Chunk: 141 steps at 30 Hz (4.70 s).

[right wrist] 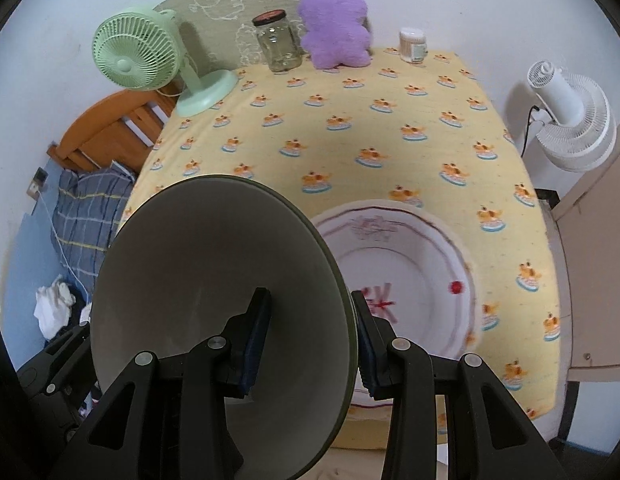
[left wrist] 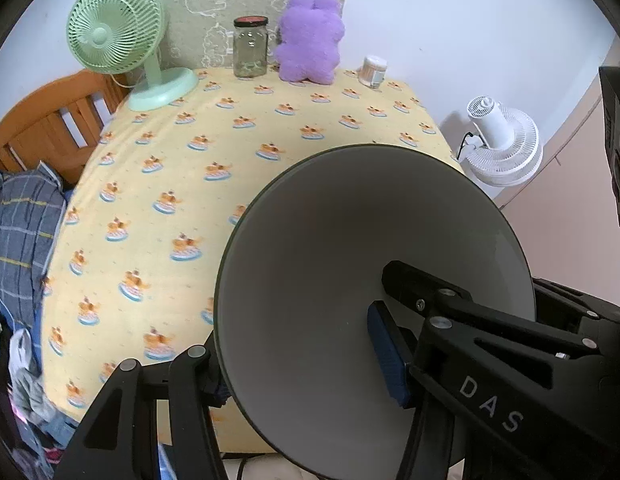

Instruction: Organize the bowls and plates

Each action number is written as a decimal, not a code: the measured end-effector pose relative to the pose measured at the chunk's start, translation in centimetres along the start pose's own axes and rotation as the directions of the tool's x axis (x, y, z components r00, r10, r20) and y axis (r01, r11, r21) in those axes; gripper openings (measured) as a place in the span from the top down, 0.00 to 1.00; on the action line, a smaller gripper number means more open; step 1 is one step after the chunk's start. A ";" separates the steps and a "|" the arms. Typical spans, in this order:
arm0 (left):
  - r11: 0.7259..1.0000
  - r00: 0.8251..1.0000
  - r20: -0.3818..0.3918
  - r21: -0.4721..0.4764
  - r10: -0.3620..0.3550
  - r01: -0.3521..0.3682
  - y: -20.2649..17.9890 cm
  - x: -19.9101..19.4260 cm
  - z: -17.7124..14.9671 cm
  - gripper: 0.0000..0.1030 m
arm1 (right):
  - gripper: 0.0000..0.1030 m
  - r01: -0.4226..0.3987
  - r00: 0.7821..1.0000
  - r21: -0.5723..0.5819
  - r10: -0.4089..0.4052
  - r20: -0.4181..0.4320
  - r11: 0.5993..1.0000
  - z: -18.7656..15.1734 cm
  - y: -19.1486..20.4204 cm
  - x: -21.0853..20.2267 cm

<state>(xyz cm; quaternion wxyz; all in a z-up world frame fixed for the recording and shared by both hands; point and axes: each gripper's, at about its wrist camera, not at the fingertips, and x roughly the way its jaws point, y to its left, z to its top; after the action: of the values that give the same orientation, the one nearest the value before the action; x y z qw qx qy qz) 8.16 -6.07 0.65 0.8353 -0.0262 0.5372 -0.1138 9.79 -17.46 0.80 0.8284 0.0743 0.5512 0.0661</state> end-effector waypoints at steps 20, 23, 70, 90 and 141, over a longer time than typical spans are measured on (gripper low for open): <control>0.995 0.997 -0.074 -0.101 -0.004 -0.003 -5.5 4.5 -1.2 0.45 | 0.59 0.004 0.996 -0.049 -0.008 -0.091 0.999 -0.5 -7.1 2.2; 0.994 0.996 -0.090 -0.106 0.004 -0.014 -5.2 5.0 -1.1 0.45 | 0.59 -0.001 0.994 -0.050 -0.004 -0.107 0.999 -0.3 -7.0 3.0; 0.994 0.995 -0.027 -0.057 0.095 -0.097 -4.7 4.3 0.7 0.12 | 0.25 0.094 0.995 -0.008 -0.094 0.029 0.996 0.9 -7.6 1.3; 0.984 0.939 0.330 0.108 0.096 -0.139 7.4 -5.3 -1.6 0.12 | 0.25 0.224 0.898 0.177 -0.274 0.344 0.958 -4.3 4.3 -4.5; 0.982 0.854 0.486 -0.087 0.187 -0.166 11.6 -7.3 -13.9 0.04 | 0.15 0.210 0.822 0.054 -0.206 0.531 0.976 -15.8 8.3 -3.9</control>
<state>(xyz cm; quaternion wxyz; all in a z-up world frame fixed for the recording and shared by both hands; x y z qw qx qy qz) -5.39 7.89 -0.65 0.9506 -0.0224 0.3093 -0.0152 -6.55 -9.25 -0.11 0.9512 0.0263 0.3040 -0.0458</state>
